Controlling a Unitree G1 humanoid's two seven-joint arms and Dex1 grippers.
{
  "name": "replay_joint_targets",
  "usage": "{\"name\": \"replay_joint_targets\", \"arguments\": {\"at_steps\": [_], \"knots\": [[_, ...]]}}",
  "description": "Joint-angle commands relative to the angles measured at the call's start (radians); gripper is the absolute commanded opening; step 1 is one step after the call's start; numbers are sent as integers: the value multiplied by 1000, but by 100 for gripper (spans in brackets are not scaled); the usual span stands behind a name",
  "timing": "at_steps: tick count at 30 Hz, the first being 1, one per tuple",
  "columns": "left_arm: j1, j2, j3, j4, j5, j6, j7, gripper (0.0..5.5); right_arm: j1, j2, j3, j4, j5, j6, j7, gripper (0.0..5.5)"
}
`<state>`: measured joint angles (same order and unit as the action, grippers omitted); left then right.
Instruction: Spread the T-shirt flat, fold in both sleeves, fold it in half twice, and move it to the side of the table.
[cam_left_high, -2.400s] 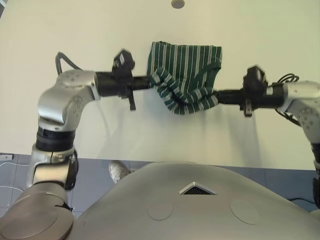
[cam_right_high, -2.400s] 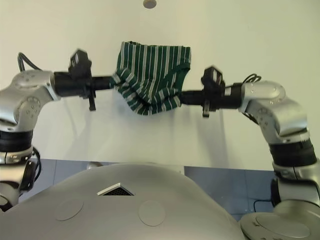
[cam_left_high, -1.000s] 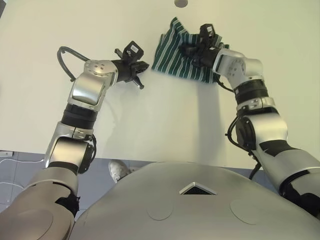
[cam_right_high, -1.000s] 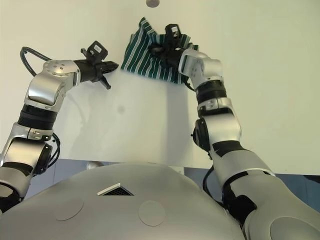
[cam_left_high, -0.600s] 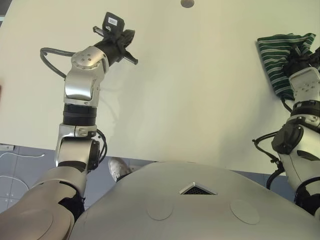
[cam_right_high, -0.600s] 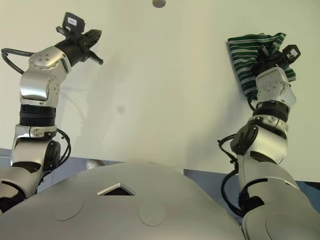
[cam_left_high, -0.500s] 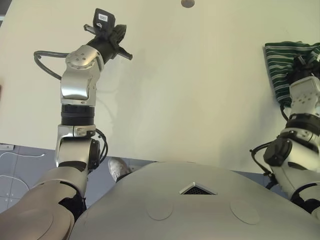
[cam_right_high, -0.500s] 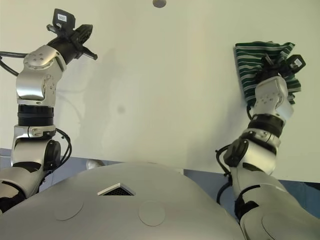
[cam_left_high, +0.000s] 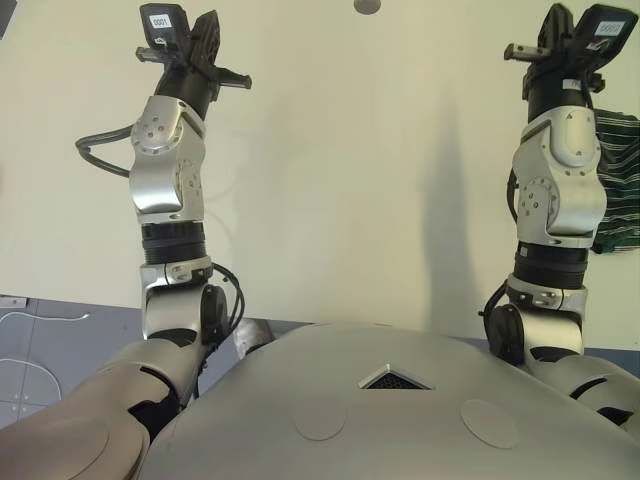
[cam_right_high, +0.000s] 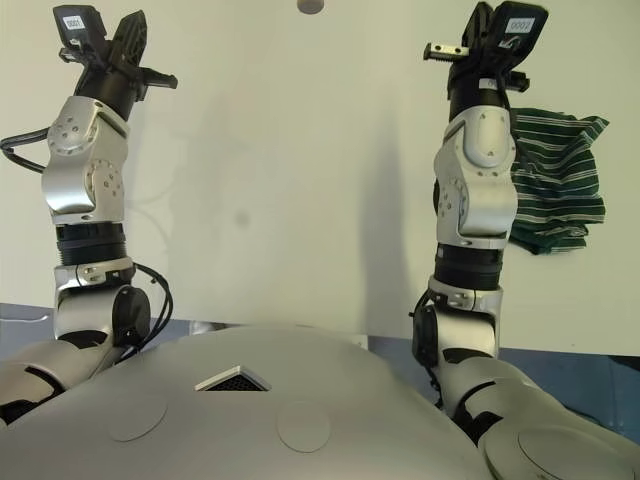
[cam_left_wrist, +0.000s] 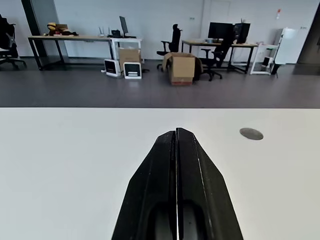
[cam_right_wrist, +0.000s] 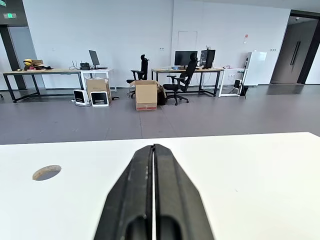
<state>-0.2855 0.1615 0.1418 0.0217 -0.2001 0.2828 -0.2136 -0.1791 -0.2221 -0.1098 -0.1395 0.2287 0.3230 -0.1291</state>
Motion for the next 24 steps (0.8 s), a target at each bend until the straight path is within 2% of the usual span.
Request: {"name": "replay_joint_targets", "arguments": {"at_steps": [1,8,18,24], "knots": [[11,-25,-20,-51,16,1,39,2,-1,-2,10,-34,-36,-5,33,2],[55,-91,-20,-81,22,-14,125,2,-43,16,12,10,-53,27,72,2],[140,-202,-40,-133,35,-56,239,2,-120,-28,31,60,-78,82,169,2],[146,-177,-50,-128,41,-63,212,2,-94,-11,13,40,-104,83,140,2]]}}
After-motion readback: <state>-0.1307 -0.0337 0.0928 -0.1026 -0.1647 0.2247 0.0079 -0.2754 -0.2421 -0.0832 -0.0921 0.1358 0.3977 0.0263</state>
